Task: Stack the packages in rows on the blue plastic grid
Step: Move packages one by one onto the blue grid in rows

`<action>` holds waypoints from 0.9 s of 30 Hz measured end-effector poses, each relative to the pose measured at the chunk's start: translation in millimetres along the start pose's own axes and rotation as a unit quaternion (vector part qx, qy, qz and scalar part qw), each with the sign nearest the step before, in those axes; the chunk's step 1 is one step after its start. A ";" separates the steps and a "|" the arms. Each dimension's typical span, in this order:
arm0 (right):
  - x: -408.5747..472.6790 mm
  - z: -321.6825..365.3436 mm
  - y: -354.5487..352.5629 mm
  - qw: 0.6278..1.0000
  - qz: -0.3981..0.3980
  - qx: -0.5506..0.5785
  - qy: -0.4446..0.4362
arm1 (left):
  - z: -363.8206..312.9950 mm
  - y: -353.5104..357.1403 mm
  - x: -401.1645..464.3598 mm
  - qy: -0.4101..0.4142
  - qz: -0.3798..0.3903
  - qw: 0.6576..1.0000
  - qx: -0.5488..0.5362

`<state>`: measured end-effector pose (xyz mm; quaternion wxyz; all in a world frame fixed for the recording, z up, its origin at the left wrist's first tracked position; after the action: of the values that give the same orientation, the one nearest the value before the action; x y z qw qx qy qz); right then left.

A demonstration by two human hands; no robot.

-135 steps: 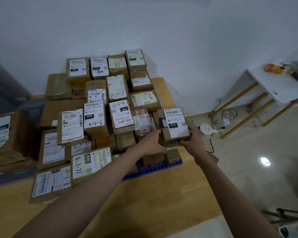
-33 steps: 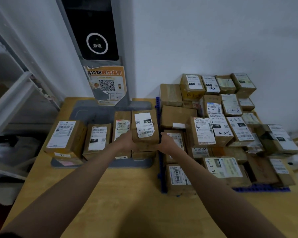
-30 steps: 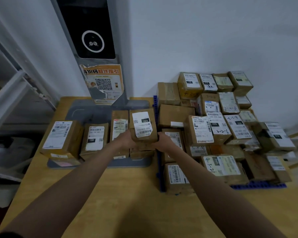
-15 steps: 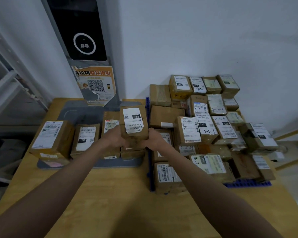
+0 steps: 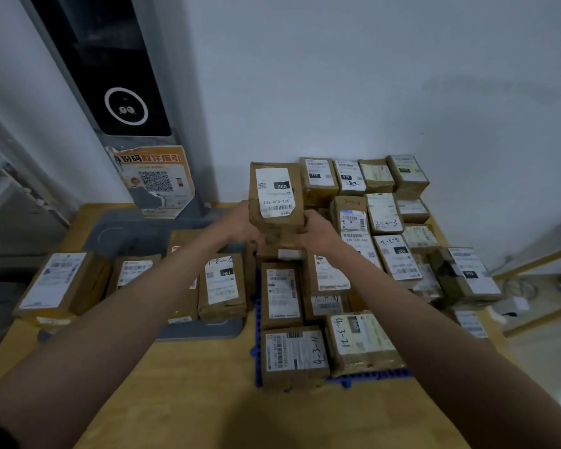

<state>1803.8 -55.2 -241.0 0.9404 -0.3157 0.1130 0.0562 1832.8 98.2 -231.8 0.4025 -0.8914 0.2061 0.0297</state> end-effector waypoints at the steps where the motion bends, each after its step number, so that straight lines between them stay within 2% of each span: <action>1: 3.7 -3.1 -9.1 1.000 -0.001 -0.010 0.000 | -7.6 2.6 8.3 0.003 0.001 1.000 -0.003; 6: 17.9 -23.6 -47.9 1.000 -0.018 0.010 0.006 | -32.8 20.5 46.3 0.003 0.019 1.000 0.013; 11: 22.8 -53.8 -69.5 0.999 -0.036 0.015 0.035 | -42.8 48.8 68.8 0.016 0.030 0.999 -0.031; 27: 34.4 -104.2 -66.5 0.994 -0.039 -0.009 0.104 | -22.4 89.2 92.4 -0.012 0.067 0.998 -0.013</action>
<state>1830.4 -170.0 -291.6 0.9221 -0.3325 0.1972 -0.0126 1879.7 -2.6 -299.8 0.3904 -0.8805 0.2595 0.0702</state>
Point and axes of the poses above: each hand's wrist, its own x-axis towards the middle knuckle, its own y-axis out of the palm, z = x × y, the point moved 8 cm from there along x, towards the middle knuckle, and after that the axes turned 1 degree about y, right-handed, at the moved point
